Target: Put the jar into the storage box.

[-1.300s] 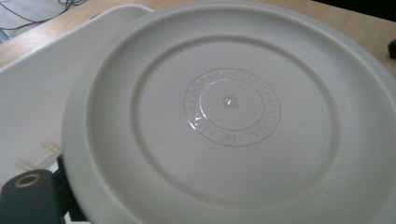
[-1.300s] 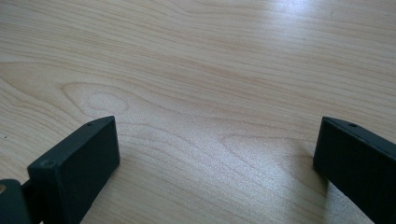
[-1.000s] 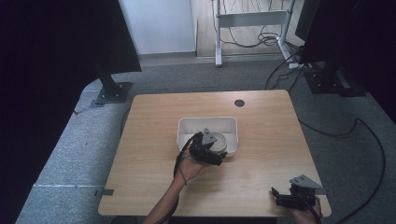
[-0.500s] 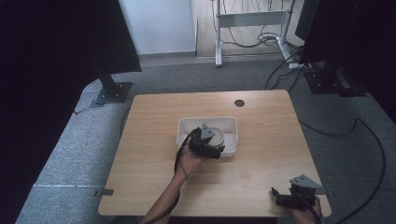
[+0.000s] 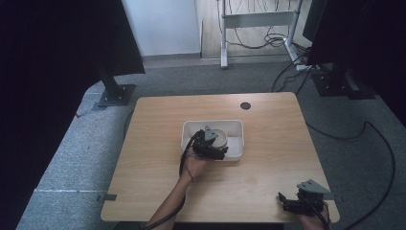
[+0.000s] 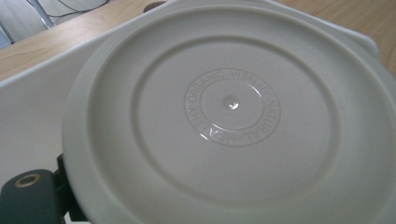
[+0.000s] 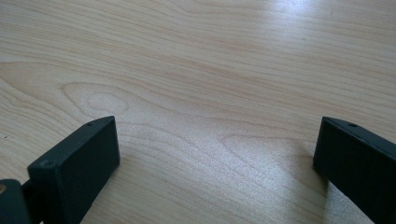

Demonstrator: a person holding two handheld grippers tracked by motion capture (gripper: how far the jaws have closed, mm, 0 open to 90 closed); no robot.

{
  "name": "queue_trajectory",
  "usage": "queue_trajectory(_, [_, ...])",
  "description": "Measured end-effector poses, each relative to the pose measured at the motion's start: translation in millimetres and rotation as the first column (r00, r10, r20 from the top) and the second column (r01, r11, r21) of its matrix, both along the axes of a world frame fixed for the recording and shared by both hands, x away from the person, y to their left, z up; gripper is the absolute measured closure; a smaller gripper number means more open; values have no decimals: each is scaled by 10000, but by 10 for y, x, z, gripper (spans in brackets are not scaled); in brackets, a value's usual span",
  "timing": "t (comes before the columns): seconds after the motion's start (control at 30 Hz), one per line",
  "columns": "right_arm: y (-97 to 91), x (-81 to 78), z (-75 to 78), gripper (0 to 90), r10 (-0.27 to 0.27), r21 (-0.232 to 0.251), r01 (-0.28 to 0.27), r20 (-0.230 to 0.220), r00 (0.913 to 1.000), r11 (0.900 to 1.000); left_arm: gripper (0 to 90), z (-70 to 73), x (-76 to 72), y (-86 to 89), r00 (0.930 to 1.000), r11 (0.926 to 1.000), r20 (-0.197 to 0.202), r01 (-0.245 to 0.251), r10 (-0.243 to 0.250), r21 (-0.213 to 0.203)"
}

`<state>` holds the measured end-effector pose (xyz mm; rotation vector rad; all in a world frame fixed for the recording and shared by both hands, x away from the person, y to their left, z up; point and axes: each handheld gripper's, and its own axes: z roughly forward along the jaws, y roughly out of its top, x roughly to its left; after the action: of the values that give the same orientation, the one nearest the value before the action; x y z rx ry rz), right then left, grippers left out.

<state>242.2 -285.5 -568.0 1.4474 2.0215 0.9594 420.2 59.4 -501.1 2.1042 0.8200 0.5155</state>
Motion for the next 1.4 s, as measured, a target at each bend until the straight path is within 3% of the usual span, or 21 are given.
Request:
queue_trajectory(0.47, [-1,0,0,1,14,-8,-14,0,10000,10000,99,-200,16,-20,9995,9992,-69,-322,324,241])
queue_trajectory(0.67, [-2,0,0,1,17,-7,-17,3,10000,10000,99,-264,54,-3,9972,9978,-350,-656,661,132])
queue_trajectory(1.0, [-1,-1,0,1,12,-10,-12,5,10000,10000,98,-279,92,20,9922,9947,-717,-1026,1018,-73])
queue_trajectory(1.2, [-1,-1,0,1,10,-11,-10,4,10000,10000,95,-271,98,19,9920,9950,-773,-1002,997,-28])
queue_trajectory(1.4, [-1,-1,0,1,9,-9,-9,5,10000,10000,55,-236,87,34,9931,9948,-712,-953,927,-347])
